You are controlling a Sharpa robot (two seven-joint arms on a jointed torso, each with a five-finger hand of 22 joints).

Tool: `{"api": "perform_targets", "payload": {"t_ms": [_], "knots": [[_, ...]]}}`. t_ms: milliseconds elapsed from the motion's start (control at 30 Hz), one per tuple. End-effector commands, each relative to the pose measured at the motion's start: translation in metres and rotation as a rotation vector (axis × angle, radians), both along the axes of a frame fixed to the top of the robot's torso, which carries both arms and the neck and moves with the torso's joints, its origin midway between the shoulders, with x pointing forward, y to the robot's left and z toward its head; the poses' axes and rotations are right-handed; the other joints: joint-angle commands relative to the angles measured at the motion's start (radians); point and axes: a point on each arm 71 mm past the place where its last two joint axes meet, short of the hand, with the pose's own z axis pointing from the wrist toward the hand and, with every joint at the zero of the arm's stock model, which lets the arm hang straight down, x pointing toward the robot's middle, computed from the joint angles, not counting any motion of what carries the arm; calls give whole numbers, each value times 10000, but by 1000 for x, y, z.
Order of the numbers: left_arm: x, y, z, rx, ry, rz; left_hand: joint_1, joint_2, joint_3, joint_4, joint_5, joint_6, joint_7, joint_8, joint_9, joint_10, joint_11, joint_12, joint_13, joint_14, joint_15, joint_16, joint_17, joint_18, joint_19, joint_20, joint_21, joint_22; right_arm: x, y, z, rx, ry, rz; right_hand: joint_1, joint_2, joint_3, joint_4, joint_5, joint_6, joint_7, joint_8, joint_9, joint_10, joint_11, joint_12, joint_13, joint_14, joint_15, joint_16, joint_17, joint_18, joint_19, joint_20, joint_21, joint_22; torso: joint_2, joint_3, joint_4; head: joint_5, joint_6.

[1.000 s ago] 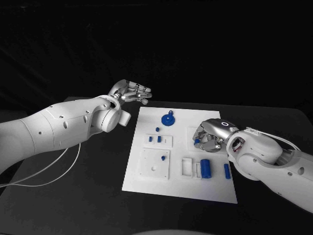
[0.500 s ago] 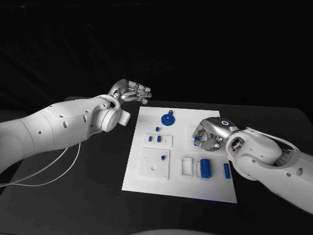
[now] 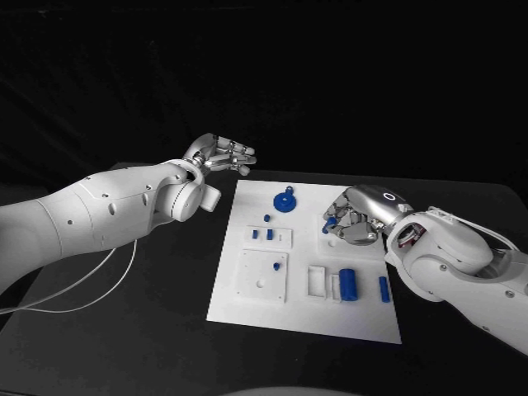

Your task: Assemble the parts on the task board

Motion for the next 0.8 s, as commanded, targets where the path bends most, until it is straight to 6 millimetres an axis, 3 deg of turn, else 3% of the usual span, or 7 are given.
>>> {"api": "perform_targets", "payload": {"t_ms": [33, 333, 600, 800], "knots": [[0, -2, 1, -99, -46, -124, 13, 75, -69, -5, -37, 57, -12, -55, -7, -27, 1, -2, -9, 66, -21, -18, 9, -150, 38, -5, -3, -11, -6, 8, 8, 633, -148, 262, 214, 74, -32, 14, 5, 110, -14, 33, 6, 236, -132, 0, -7, 30, -69, -45, 18, 137, 432, -82, 24, 10, 0, -3, -2, 82, 0], [1, -2, 1, -95, -48, -112, 14, 81, -79, -15, -38, 58, -12, -55, -7, -22, -1, -2, -9, 66, -22, -10, 15, -151, 40, -9, -1, 5, -20, 40, 12, 1002, -251, 1165, 251, 84, -65, 18, 5, 112, -13, 32, -2, 238, -130, -4, -14, 28, -69, -66, 38, 137, 424, -83, -4, 18, 0, -3, 3, 313, -58], [1, -5, 0, -126, -32, -161, 14, 81, -79, -15, -38, 58, -12, -55, -7, -22, -1, -2, -9, 66, -22, -10, 15, -151, 40, -9, -1, 5, -40, 80, -5, 885, -191, 2289, 266, 83, -66, 0, 5, 112, -10, 30, -11, 231, -127, -7, -16, 31, -69, -81, 44, 138, 424, -83, -30, 16, 5, 8, 16, 449, -73], [1, -8, 0, -154, -8, -227, 14, 81, -79, -15, -38, 58, -12, -55, -7, -22, -1, -2, -9, 66, -22, -10, 15, -151, 40, -9, -1, 5, -51, 98, -21, 634, -27, 2851, 271, 82, -66, -19, 6, 116, -9, 31, -17, 232, -127, -6, -17, 33, -69, -90, 48, 140, 424, -83, -39, 18, 12, 2, 22, 576, -103]]}}
